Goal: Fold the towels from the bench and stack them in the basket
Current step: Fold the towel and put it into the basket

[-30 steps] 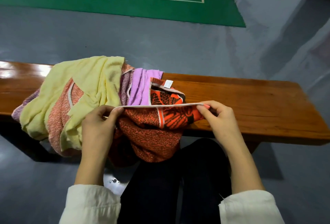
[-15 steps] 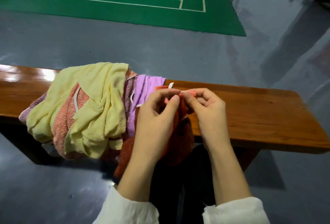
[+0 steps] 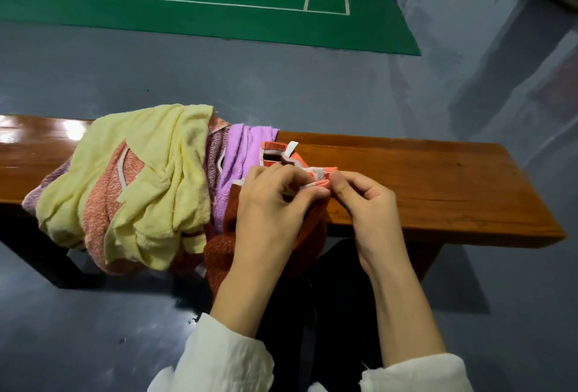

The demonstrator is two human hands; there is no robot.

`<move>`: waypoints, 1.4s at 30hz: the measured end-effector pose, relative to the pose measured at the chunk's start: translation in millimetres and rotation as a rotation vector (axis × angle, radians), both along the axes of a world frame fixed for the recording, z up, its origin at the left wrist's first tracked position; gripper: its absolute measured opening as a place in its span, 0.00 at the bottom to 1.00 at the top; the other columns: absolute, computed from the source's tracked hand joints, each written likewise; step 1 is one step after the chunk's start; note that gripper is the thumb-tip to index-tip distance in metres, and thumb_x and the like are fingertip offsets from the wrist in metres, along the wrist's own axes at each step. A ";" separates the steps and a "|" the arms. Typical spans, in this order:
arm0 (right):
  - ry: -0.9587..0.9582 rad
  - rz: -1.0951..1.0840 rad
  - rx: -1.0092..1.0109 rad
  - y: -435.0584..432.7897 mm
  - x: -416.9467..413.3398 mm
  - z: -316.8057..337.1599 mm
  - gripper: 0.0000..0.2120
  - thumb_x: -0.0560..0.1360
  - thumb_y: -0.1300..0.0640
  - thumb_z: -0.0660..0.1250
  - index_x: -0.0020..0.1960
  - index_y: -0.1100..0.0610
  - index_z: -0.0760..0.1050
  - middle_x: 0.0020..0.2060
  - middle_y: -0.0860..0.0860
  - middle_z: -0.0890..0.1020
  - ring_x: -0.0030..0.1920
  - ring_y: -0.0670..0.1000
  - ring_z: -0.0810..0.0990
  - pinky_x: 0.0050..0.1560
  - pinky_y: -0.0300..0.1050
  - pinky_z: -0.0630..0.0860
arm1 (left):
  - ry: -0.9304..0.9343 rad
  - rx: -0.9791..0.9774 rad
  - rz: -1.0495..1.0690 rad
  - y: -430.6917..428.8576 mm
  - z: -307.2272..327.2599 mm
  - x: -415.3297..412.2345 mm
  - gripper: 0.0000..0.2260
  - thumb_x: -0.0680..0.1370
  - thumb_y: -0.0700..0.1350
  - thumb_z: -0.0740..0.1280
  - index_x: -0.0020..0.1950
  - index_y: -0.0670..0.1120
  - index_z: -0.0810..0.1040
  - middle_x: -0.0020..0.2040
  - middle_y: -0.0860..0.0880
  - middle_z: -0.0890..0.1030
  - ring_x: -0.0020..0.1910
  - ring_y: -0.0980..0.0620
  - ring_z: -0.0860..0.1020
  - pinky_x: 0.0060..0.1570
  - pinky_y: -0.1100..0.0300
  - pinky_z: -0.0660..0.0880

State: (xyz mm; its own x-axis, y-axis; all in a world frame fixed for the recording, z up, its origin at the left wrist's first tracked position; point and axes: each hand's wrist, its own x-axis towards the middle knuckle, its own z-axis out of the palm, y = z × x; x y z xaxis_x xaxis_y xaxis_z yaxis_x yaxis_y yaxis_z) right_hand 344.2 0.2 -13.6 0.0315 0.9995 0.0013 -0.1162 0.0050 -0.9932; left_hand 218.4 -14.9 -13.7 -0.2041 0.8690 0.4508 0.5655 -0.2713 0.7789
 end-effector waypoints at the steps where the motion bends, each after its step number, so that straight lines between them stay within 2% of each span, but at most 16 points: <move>1: 0.002 0.011 0.013 0.2 0.9 -1.4 0.07 0.76 0.59 0.66 0.47 0.58 0.83 0.44 0.52 0.86 0.48 0.48 0.83 0.48 0.37 0.77 | 0.007 0.011 -0.007 -0.8 1.6 2.0 0.10 0.69 0.55 0.72 0.39 0.48 0.81 0.39 0.57 0.80 0.44 0.55 0.73 0.46 0.56 0.73; 3: 0.019 0.043 0.028 0.0 2.7 -4.7 0.09 0.76 0.57 0.64 0.47 0.56 0.83 0.45 0.53 0.85 0.50 0.50 0.83 0.52 0.42 0.77 | 0.023 0.033 -0.007 -1.0 4.1 5.7 0.11 0.69 0.55 0.71 0.39 0.48 0.81 0.38 0.57 0.80 0.44 0.56 0.73 0.45 0.52 0.74; 8: 0.161 0.188 -0.019 -4.0 10.5 -3.6 0.18 0.74 0.47 0.61 0.50 0.58 0.82 0.48 0.55 0.85 0.53 0.53 0.83 0.53 0.44 0.79 | -0.077 -0.031 -0.019 1.9 8.5 10.7 0.09 0.69 0.48 0.76 0.39 0.45 0.79 0.37 0.54 0.80 0.40 0.53 0.77 0.43 0.53 0.75; 10: 0.088 0.192 0.030 -3.8 13.0 -4.7 0.16 0.70 0.50 0.66 0.51 0.60 0.81 0.49 0.55 0.85 0.54 0.53 0.82 0.56 0.45 0.78 | -0.123 -0.082 0.010 2.8 8.2 12.6 0.12 0.69 0.49 0.76 0.36 0.45 0.76 0.32 0.52 0.78 0.33 0.56 0.76 0.37 0.59 0.73; 12: 0.006 0.181 0.050 -2.7 14.0 -7.4 0.10 0.69 0.58 0.70 0.49 0.59 0.80 0.46 0.51 0.85 0.51 0.48 0.82 0.53 0.40 0.78 | -0.187 -0.146 0.027 4.4 6.6 15.5 0.15 0.68 0.50 0.77 0.34 0.45 0.73 0.27 0.54 0.75 0.27 0.60 0.71 0.31 0.65 0.68; 14: -0.022 0.186 0.052 -2.5 13.1 -10.1 0.08 0.69 0.66 0.71 0.47 0.59 0.81 0.44 0.49 0.85 0.48 0.44 0.82 0.50 0.36 0.77 | -0.245 -0.204 0.022 6.7 4.2 18.6 0.16 0.67 0.50 0.77 0.34 0.43 0.73 0.24 0.56 0.72 0.25 0.61 0.67 0.28 0.69 0.64; 16: -0.032 0.174 0.070 -2.1 13.5 -12.4 0.08 0.69 0.68 0.71 0.47 0.60 0.81 0.43 0.50 0.85 0.47 0.44 0.82 0.49 0.36 0.77 | -0.277 -0.230 0.003 10.2 1.7 20.3 0.17 0.67 0.50 0.77 0.34 0.42 0.73 0.24 0.56 0.71 0.25 0.61 0.66 0.27 0.70 0.63; 20: -0.039 0.112 0.104 1.0 13.5 -15.3 0.06 0.71 0.66 0.70 0.46 0.59 0.82 0.43 0.51 0.85 0.46 0.44 0.82 0.49 0.36 0.77 | -0.200 -0.212 -0.112 14.9 1.3 13.0 0.16 0.70 0.52 0.75 0.35 0.44 0.73 0.26 0.56 0.72 0.28 0.60 0.67 0.29 0.67 0.64; 23: 0.058 -0.002 0.082 5.1 15.1 -17.6 0.05 0.73 0.65 0.67 0.45 0.57 0.80 0.40 0.47 0.84 0.44 0.43 0.81 0.46 0.35 0.76 | -0.007 -0.196 -0.231 16.1 -2.4 -8.2 0.17 0.72 0.54 0.72 0.36 0.42 0.72 0.28 0.54 0.70 0.29 0.60 0.66 0.32 0.64 0.64; 25: 0.151 -0.086 0.027 9.1 18.5 -20.0 0.06 0.75 0.64 0.65 0.47 0.57 0.80 0.40 0.48 0.84 0.43 0.43 0.81 0.43 0.35 0.77 | 0.122 -0.197 -0.243 17.8 -10.7 -34.2 0.20 0.71 0.58 0.72 0.35 0.43 0.72 0.27 0.53 0.70 0.28 0.58 0.66 0.32 0.62 0.64; 29: 0.214 -0.212 -0.006 16.4 28.5 -24.9 0.06 0.77 0.62 0.64 0.48 0.56 0.79 0.41 0.46 0.84 0.44 0.43 0.80 0.48 0.36 0.76 | 0.286 -0.191 -0.192 19.2 -26.4 -89.4 0.26 0.67 0.68 0.64 0.31 0.44 0.70 0.25 0.47 0.70 0.26 0.54 0.66 0.30 0.58 0.66; 31: 0.231 -0.240 -0.048 18.7 32.1 -27.5 0.06 0.78 0.61 0.63 0.48 0.55 0.79 0.39 0.45 0.83 0.44 0.43 0.80 0.49 0.38 0.75 | 0.315 -0.164 -0.189 19.8 -28.2 -108.0 0.27 0.69 0.67 0.63 0.30 0.43 0.66 0.25 0.45 0.67 0.26 0.54 0.63 0.30 0.59 0.64; 35: 0.237 -0.258 -0.100 21.1 32.4 -32.2 0.07 0.79 0.60 0.62 0.48 0.55 0.78 0.40 0.46 0.83 0.45 0.44 0.79 0.49 0.40 0.74 | 0.298 -0.161 -0.243 22.0 -29.6 -126.4 0.24 0.75 0.64 0.59 0.31 0.45 0.64 0.27 0.49 0.66 0.28 0.53 0.67 0.35 0.50 0.67; 38: 0.247 -0.308 -0.123 22.5 31.9 -32.9 0.08 0.80 0.59 0.60 0.48 0.54 0.78 0.41 0.47 0.82 0.44 0.44 0.79 0.48 0.40 0.74 | 0.193 -0.191 -0.278 24.7 -31.9 -129.0 0.22 0.76 0.62 0.59 0.33 0.45 0.65 0.29 0.53 0.65 0.29 0.57 0.65 0.32 0.56 0.63; 40: 0.244 -0.333 -0.133 23.3 32.8 -33.8 0.08 0.81 0.58 0.59 0.48 0.54 0.77 0.42 0.47 0.82 0.46 0.45 0.79 0.51 0.41 0.75 | 0.227 -0.198 -0.307 27.1 -32.7 -131.5 0.23 0.75 0.62 0.59 0.32 0.44 0.65 0.28 0.53 0.64 0.28 0.58 0.64 0.31 0.59 0.61; 42: 0.228 -0.340 -0.126 24.2 31.0 -35.9 0.09 0.81 0.58 0.59 0.48 0.54 0.77 0.42 0.48 0.81 0.46 0.45 0.78 0.51 0.41 0.75 | 0.237 -0.231 -0.332 31.8 -34.9 -137.0 0.25 0.75 0.62 0.60 0.30 0.43 0.64 0.27 0.53 0.62 0.28 0.58 0.63 0.31 0.57 0.60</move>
